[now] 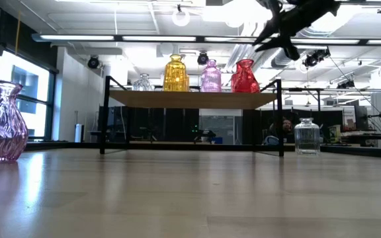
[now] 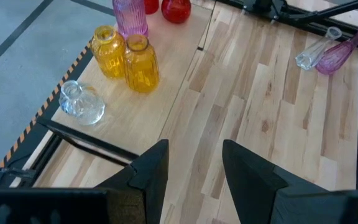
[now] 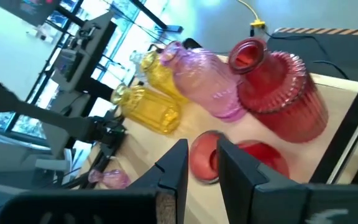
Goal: Sort vases onto shelf
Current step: Put the top violet vase aligned with the other violet vase on the shelf
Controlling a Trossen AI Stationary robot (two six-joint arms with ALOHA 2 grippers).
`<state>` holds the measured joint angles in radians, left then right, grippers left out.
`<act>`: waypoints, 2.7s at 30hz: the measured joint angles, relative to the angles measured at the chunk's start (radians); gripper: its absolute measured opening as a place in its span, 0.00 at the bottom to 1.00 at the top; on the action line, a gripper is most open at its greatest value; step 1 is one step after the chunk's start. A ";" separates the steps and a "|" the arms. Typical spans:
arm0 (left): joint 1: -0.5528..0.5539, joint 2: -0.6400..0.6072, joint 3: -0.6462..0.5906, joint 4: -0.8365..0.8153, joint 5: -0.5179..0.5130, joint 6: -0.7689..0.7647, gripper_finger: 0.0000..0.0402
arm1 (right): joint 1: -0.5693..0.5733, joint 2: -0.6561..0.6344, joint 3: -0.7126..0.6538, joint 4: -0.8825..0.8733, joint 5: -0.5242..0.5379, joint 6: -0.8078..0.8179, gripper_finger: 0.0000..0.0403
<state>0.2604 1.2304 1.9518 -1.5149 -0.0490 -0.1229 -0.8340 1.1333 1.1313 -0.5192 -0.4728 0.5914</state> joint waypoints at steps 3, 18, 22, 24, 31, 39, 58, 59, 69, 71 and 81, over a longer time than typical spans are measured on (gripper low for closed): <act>0.000 0.000 0.000 -0.030 0.000 -0.019 0.35 | 0.018 -0.033 0.000 -0.029 -0.001 0.011 0.16; -0.100 -0.064 -0.218 -0.051 0.019 -0.142 0.35 | 0.251 -0.151 0.000 -0.182 0.097 0.106 0.16; -0.148 -0.106 -0.343 -0.055 0.020 -0.203 0.35 | 0.316 -0.155 0.000 -0.181 0.135 0.135 0.16; -0.176 -0.130 -0.398 -0.055 0.019 -0.234 0.35 | 0.344 -0.155 0.000 -0.181 0.151 0.147 0.16; -0.308 -0.223 -0.574 -0.032 0.021 -0.343 0.35 | 0.424 -0.153 -0.001 -0.181 0.249 0.174 0.16; -0.485 -0.296 -0.762 0.110 0.076 -0.454 0.35 | 0.479 -0.153 -0.001 -0.181 0.319 0.225 0.16; -0.784 -0.243 -0.966 0.358 0.014 -0.583 0.35 | 0.556 -0.152 -0.001 -0.205 0.447 0.265 0.16; -0.791 -0.230 -0.966 0.358 0.013 -0.582 0.35 | 0.556 -0.152 -0.001 -0.204 0.447 0.265 0.16; -0.819 -0.103 -0.966 0.341 -0.085 -0.538 0.35 | 0.556 -0.152 -0.001 -0.204 0.472 0.264 0.16; -0.818 -0.093 -0.966 0.311 -0.096 -0.538 0.35 | 0.556 -0.152 -0.001 -0.204 0.472 0.264 0.16; -0.817 -0.088 -0.968 0.289 -0.119 -0.529 0.35 | 0.556 -0.152 -0.001 -0.205 0.472 0.250 0.16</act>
<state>-0.5570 1.1421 0.9839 -1.2256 -0.1675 -0.6520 -0.2783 0.9817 1.1305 -0.7246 -0.0013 0.8414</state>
